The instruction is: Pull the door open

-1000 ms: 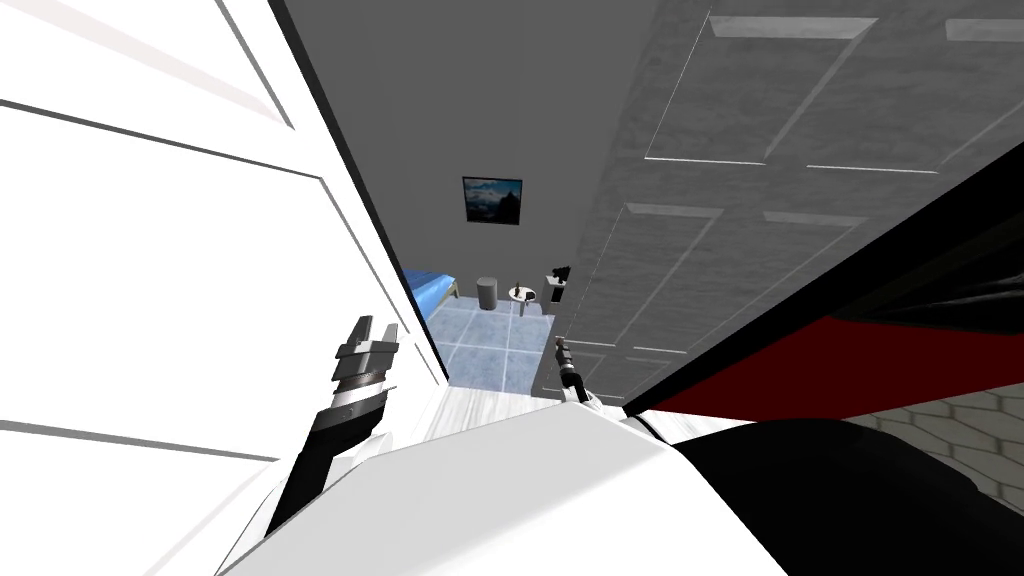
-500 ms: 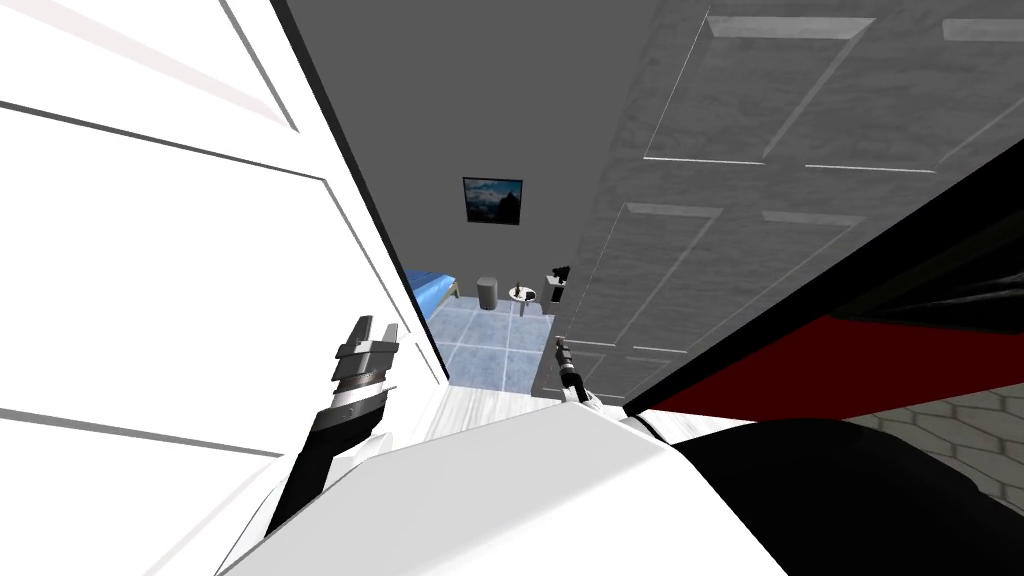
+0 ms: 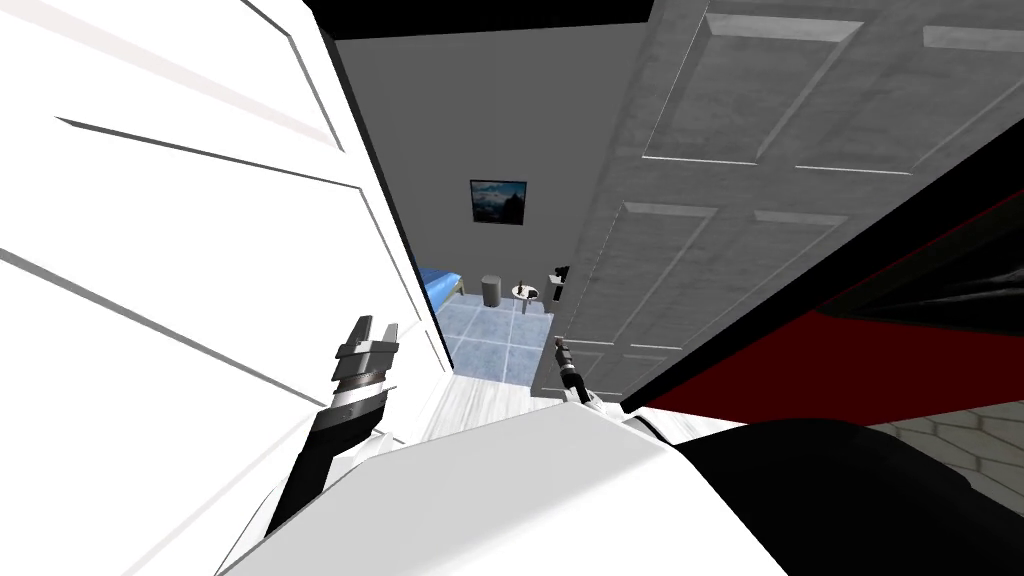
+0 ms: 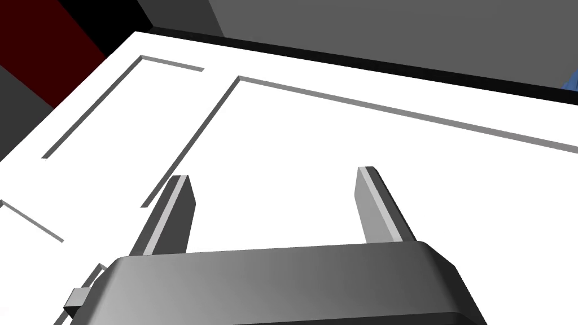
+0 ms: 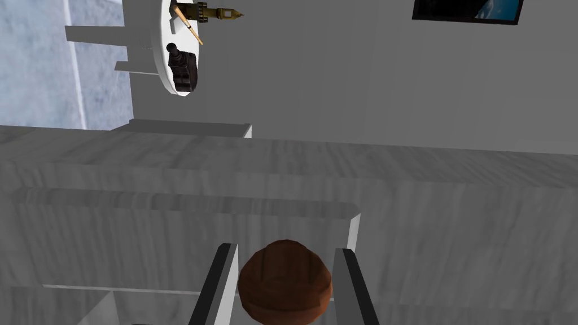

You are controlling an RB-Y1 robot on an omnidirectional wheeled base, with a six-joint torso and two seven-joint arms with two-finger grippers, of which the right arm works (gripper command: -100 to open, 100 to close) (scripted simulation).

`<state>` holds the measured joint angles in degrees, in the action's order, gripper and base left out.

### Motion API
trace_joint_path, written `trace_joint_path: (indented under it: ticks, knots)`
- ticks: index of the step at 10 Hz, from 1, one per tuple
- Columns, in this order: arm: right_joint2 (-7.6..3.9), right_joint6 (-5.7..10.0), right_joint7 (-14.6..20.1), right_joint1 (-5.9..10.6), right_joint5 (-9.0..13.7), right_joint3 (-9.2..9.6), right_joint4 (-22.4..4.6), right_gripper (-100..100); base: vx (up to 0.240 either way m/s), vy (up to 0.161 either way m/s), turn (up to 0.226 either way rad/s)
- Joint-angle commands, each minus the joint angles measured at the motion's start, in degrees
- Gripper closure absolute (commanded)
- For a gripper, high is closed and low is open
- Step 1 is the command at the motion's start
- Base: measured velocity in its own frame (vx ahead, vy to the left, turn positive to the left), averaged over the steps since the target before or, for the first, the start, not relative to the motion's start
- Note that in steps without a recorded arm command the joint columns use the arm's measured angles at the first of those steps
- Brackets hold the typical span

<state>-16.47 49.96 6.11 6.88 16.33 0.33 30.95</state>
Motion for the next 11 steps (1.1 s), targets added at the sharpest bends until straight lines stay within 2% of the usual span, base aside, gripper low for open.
trace_joint_path:
  ticks: [1, 5, 7, 8, 10, 11]
  knots:
    - [-0.41, 0.41, 1.08, -0.19, -0.59, 0.92, 0.02, 100, -0.217, -0.028, 0.094]
    - [-1.53, 0.83, 3.35, -0.88, -1.94, 2.98, 0.63, 100, -0.202, -0.038, 0.09]
    - [-1.5, 0.65, 3.33, -0.94, -2.0, 3.08, 0.76, 100, -0.146, -0.036, 0.048]
    - [-1.89, 1.06, 4.24, -1.41, -2.5, 4.08, 0.91, 100, -0.137, -0.022, 0.083]
    - [-2.43, 1.54, 5.08, -1.76, -2.9, 4.93, 1.16, 100, -0.211, -0.043, 0.082]
    - [-3.06, 2.09, 6.06, -2.17, -3.38, 5.91, 1.44, 100, -0.212, -0.03, 0.111]
